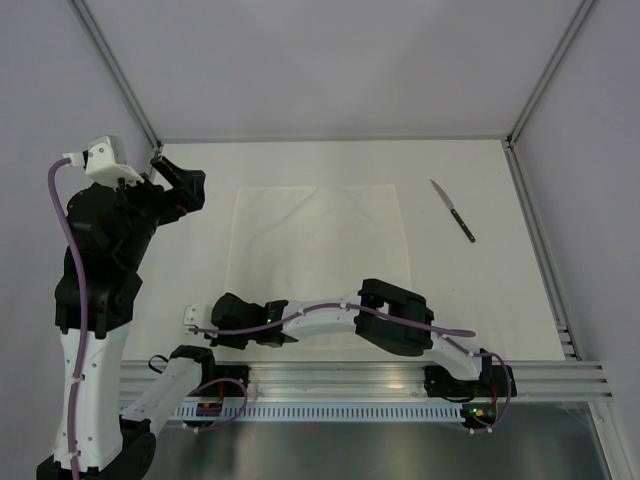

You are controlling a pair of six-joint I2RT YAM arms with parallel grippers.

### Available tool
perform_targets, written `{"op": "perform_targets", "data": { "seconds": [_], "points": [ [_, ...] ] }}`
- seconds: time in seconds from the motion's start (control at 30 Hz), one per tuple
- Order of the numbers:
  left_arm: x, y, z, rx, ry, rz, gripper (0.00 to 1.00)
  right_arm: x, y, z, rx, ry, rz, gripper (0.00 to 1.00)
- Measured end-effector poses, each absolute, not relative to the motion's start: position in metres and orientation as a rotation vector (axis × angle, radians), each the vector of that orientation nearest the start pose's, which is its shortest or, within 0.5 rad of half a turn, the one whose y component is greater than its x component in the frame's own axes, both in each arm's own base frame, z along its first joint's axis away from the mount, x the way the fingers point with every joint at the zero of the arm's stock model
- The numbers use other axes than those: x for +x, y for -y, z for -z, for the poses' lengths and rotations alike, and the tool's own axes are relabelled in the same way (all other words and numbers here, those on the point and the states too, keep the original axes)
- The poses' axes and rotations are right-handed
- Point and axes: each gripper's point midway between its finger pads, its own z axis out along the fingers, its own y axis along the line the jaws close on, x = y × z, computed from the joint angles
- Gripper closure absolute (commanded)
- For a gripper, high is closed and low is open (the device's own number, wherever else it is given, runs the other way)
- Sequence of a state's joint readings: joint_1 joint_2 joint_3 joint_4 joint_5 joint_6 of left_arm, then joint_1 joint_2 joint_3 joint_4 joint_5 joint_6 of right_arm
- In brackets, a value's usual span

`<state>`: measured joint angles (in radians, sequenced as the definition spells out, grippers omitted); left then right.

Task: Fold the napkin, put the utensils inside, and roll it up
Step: Fold the napkin

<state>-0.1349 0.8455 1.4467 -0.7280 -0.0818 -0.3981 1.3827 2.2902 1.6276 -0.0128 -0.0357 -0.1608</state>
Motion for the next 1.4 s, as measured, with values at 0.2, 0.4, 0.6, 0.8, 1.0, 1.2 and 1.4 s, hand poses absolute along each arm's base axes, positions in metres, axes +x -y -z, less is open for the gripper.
{"op": "perform_targets", "data": {
  "seconds": [0.2, 0.4, 0.6, 0.8, 1.0, 1.2, 1.4],
  "points": [
    [0.254, 0.034, -0.429, -0.293, -1.682, 0.32, 0.0, 0.128, -0.571, -0.023, -1.643, -1.717, -0.69, 0.96],
    [0.257, 0.034, -0.428, -0.296, -1.689, 0.315, 0.0, 0.161, -0.556, -0.046, -1.584, -1.771, -0.687, 0.96],
    [0.262, 0.035, -0.425, -0.297, -1.7, 0.313, 0.0, 0.196, -0.543, -0.085, -1.487, -1.789, -0.7, 0.96],
    [0.268, 0.036, -0.42, -0.298, -1.718, 0.31, 0.0, 0.243, -0.516, -0.112, -1.391, -1.833, -0.689, 1.0],
    [0.278, 0.039, -0.413, -0.29, -1.731, 0.318, 0.0, 0.312, -0.46, -0.118, -1.25, -1.928, -0.603, 0.99],
    [0.291, 0.045, -0.4, -0.277, -1.764, 0.332, 0.0, 0.368, -0.394, -0.114, -1.121, -2.021, -0.504, 0.99],
    [0.301, 0.051, -0.394, -0.263, -1.779, 0.349, 0.0, 0.406, -0.337, -0.097, -1.025, -2.107, -0.42, 1.0]
  ]
}}
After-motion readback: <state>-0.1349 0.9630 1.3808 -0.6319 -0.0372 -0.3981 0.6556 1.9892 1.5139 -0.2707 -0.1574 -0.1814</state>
